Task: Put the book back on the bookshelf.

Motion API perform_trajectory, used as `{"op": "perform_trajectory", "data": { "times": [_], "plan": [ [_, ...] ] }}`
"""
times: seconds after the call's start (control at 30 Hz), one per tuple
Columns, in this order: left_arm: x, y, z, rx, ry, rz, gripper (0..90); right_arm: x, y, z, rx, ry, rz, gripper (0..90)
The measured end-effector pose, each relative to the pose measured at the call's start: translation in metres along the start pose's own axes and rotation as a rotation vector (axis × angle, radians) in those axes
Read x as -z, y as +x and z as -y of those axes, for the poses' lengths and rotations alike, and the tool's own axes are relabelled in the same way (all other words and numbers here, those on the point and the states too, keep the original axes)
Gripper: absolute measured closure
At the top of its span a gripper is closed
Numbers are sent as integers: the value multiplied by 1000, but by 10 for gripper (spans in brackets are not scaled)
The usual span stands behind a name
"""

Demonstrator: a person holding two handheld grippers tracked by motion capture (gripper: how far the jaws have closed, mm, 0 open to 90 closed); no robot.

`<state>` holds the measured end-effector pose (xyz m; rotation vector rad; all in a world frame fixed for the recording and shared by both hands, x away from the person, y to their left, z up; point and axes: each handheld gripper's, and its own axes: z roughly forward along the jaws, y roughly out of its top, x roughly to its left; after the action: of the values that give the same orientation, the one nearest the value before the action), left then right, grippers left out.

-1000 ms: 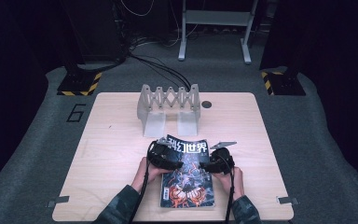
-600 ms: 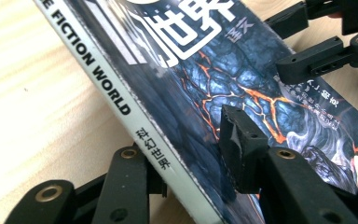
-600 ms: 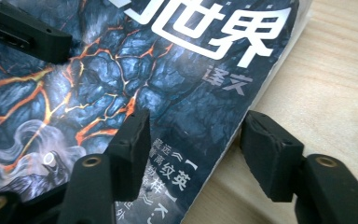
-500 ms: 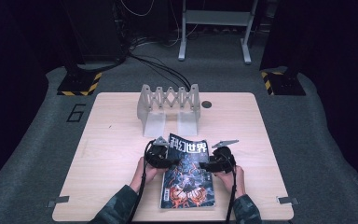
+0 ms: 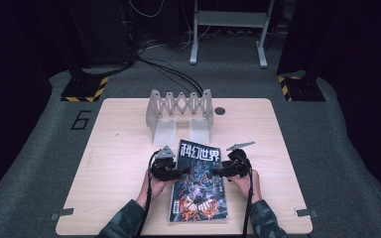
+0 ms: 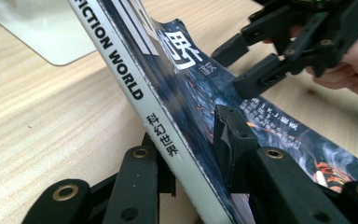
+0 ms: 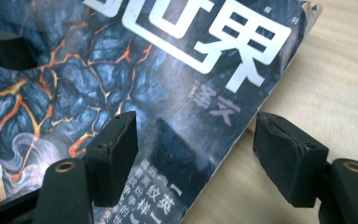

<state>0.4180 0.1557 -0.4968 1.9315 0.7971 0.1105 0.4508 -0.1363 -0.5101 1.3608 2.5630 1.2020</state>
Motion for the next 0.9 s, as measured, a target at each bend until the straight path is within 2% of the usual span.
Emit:
{"op": "perform_trajectory", "data": {
  "times": [0.07,0.23,0.27,0.33,0.37,0.47,0.6,0.7,0.8,0.83,0.87,0.9],
  "plan": [
    [3,-1,1,-6,-15,10,714,-1,0,-3,-3,5,-9,290],
    [9,-6,1,-41,-68,18,719,-5,-7,-11,-21,0,-89,267],
    [10,-7,1,-46,-79,24,721,-6,-6,-11,-21,-6,-85,262],
    [12,-7,0,-79,-85,32,724,-9,-7,-13,-10,0,-103,258],
    [12,-8,0,-71,-88,31,725,-10,-8,-13,-8,1,-114,256],
    [13,-6,-1,-76,-76,42,727,-12,-8,-14,-4,-6,-132,268],
    [14,-3,-3,-45,-61,59,731,-11,-7,-13,-28,-7,-125,313],
    [14,1,-8,-21,-24,82,733,-7,-6,-13,-32,-23,-115,346],
    [16,4,-15,-24,31,90,725,-1,-4,-14,-42,-37,-104,407],
    [16,5,-17,-26,43,91,722,1,-3,-15,-37,-43,-94,437],
    [16,6,-18,-9,51,93,721,3,-3,-15,-20,-55,-89,455],
    [17,7,-20,-3,61,101,721,6,-2,-16,-25,-57,-85,473]
  ]
}}
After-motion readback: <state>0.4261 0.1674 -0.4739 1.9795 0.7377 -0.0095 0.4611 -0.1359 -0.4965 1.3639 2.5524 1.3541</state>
